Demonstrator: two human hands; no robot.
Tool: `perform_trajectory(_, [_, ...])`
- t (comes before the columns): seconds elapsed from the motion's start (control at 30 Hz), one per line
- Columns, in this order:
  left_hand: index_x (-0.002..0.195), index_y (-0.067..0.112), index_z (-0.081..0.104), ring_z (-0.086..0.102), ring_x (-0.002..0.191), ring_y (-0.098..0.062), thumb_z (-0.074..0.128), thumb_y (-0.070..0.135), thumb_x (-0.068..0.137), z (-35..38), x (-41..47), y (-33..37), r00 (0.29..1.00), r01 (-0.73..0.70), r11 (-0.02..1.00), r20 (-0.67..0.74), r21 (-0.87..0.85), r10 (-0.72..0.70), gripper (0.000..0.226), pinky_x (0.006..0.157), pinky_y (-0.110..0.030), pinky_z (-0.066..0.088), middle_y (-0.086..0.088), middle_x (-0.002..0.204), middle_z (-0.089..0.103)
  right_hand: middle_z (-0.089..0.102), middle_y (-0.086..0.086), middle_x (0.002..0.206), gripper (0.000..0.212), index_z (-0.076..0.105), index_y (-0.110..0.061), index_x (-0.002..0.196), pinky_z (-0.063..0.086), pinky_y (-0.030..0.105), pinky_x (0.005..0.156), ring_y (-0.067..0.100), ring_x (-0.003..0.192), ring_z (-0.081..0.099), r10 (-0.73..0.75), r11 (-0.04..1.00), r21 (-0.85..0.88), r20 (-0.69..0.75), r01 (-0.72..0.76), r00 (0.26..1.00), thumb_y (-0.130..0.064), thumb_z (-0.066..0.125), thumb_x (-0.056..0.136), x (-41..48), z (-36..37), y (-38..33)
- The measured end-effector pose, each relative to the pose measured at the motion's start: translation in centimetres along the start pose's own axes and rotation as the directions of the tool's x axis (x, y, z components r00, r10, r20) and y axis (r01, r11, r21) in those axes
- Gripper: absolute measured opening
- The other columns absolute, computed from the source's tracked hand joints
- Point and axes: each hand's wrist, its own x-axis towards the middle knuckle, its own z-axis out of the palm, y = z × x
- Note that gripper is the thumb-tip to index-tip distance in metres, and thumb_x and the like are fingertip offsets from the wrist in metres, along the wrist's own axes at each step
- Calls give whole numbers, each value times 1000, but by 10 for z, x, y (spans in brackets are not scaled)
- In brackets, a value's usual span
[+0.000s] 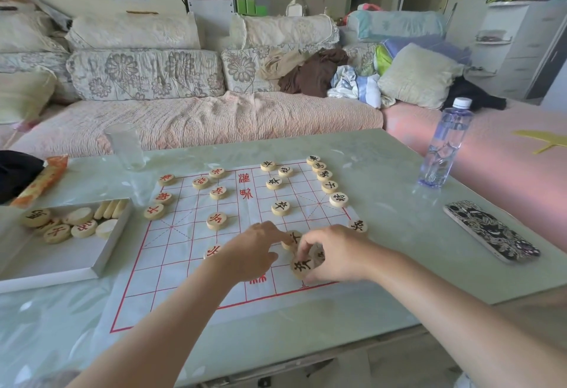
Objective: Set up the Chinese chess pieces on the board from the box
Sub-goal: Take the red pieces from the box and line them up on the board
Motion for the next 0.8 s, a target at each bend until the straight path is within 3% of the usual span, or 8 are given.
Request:
perform_trajectory(0.17, [132,39,51,44,122,-13,57,20,93,1,-1,2,1000,5,1000,7,18,-5,44,97,-32,42,10,131,48,56,-27,92,36,66,-37,96,32,14,60,-4,84,52,-79,993,-86,88,86,993,-44,84,66,-9,8,-2])
perform_trajectory(0.37, [132,36,51,45,121,-14,57,23,93,0,-3,1,999,-22,1000,-29,19,23,42,96,-31,42,8,130,50,56,-18,101,24,70,-36,93,39,20,70,1,90,53,-89,995,-43,23,90,996,-54,71,76,-6,6,-4])
perform_trajectory(0.57, [124,34,58,58,95,-7,56,30,94,-13,-16,-15,969,38,999,-245,-14,-41,31,81,-26,51,11,114,59,65,-17,95,8,68,-33,86,50,30,85,6,93,60,-85,996,19,-53,86,995,-41,67,85,10,0,-23])
perform_trajectory(0.8, [109,34,64,60,82,-9,52,39,94,-43,-48,-65,896,212,973,-379,-95,-233,20,71,-32,52,14,99,58,69,-15,98,13,71,-31,94,52,29,84,6,93,62,-111,992,46,-78,115,991,-41,66,87,39,4,-69])
